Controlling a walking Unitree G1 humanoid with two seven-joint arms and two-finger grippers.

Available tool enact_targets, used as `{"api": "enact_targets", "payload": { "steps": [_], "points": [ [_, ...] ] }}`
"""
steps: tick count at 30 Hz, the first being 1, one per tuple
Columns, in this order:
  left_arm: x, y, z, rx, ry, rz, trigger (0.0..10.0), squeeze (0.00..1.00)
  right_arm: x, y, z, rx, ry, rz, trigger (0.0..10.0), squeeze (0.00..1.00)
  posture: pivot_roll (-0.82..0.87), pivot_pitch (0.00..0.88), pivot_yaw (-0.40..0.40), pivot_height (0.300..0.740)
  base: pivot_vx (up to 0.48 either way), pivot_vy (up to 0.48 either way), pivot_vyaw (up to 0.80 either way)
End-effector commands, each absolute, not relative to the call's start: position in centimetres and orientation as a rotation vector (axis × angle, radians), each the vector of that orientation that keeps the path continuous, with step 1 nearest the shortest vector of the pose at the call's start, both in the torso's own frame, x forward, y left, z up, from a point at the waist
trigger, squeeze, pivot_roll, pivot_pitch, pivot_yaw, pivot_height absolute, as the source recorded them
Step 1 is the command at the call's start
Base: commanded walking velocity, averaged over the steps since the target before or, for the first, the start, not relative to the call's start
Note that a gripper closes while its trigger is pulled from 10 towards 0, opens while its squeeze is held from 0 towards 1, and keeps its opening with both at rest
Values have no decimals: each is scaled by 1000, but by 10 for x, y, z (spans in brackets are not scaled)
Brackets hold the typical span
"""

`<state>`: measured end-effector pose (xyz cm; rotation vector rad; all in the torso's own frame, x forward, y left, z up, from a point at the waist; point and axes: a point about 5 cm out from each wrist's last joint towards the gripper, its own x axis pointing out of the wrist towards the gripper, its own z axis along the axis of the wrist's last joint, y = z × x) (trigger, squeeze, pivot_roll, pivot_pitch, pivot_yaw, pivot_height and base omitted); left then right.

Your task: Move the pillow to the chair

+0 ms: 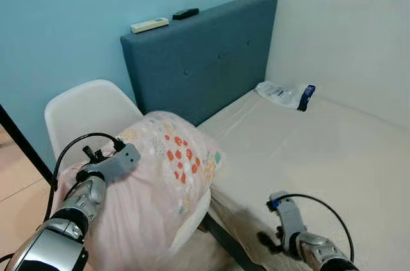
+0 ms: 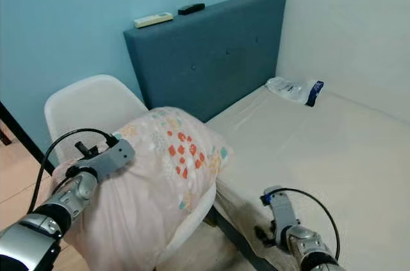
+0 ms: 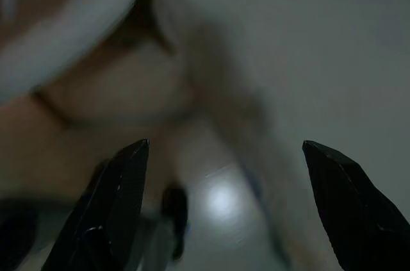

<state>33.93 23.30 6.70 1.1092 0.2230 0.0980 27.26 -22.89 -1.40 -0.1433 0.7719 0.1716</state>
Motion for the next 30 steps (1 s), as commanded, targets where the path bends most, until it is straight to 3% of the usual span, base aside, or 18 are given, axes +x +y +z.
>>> {"api": "enact_targets", "payload": {
  "steps": [1,2,3,6,10,20,24,30],
  "points": [
    [340,244,73,1094,219,160,10000,0,284,-219,-4,-102,657,189,10000,0,-124,0,54,740,0,0,0],
    [340,244,73,1094,219,160,10000,0,284,-219,-4,-102,657,189,10000,0,-124,0,54,740,0,0,0],
    [335,240,63,953,274,160,10000,0,291,-210,2,-34,590,195,10000,0,-125,0,54,740,0,0,0],
    [329,235,51,819,331,168,10000,0,295,-200,6,15,551,212,10000,0,-129,0,55,740,0,0,0],
    [321,236,40,753,393,205,10000,0,298,-186,8,42,512,250,10000,0,-135,0,50,740,0,0,0],
    [300,260,26,832,470,322,10000,0,301,-166,15,139,413,285,10000,0,-147,0,42,740,0,0,0],
    [290,277,25,791,494,444,10000,0,300,-158,14,147,411,309,10000,0,-142,0,35,740,0,0,0],
    [289,282,28,766,477,506,10000,0,298,-156,12,142,418,307,10000,0,-138,0,29,740,0,0,0]
  ]
}}
